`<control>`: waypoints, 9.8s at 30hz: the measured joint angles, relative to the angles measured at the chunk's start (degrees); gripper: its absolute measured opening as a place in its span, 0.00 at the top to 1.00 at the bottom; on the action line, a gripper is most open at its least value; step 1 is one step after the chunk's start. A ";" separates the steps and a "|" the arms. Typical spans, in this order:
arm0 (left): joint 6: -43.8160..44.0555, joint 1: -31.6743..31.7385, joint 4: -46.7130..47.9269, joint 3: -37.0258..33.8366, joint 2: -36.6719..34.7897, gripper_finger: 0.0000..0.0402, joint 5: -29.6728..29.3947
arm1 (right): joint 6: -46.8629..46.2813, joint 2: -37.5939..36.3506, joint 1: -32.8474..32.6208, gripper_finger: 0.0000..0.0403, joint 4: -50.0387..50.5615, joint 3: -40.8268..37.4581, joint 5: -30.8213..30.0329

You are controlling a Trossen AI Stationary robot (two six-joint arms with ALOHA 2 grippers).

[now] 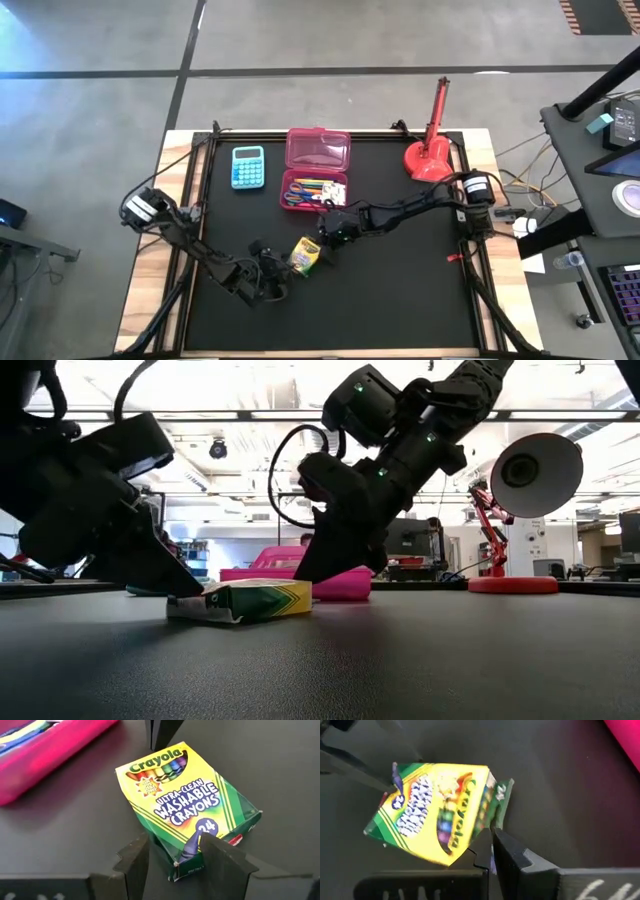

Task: Pack school essentials
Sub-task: Put the yellow crayon box into the pink supply box, then close the pink supply box

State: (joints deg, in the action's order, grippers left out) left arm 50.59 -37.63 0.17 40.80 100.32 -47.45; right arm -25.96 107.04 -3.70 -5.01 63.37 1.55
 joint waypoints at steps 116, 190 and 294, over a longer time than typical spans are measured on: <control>-3.48 -6.63 -6.33 -1.43 5.47 0.59 -11.81 | -16.01 9.89 1.46 0.46 -2.46 9.24 30.42; -16.83 -6.62 -8.23 -1.84 -12.40 0.59 -14.40 | -2.56 0.98 25.33 0.98 10.00 13.19 13.23; -27.22 28.03 -54.35 -23.12 0.78 0.59 -6.66 | 31.16 -0.34 45.55 0.67 30.02 22.28 5.62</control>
State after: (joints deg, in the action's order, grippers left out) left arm 23.38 -9.60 -54.17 17.68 101.10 -54.11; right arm 5.21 106.70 41.85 25.00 85.65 7.17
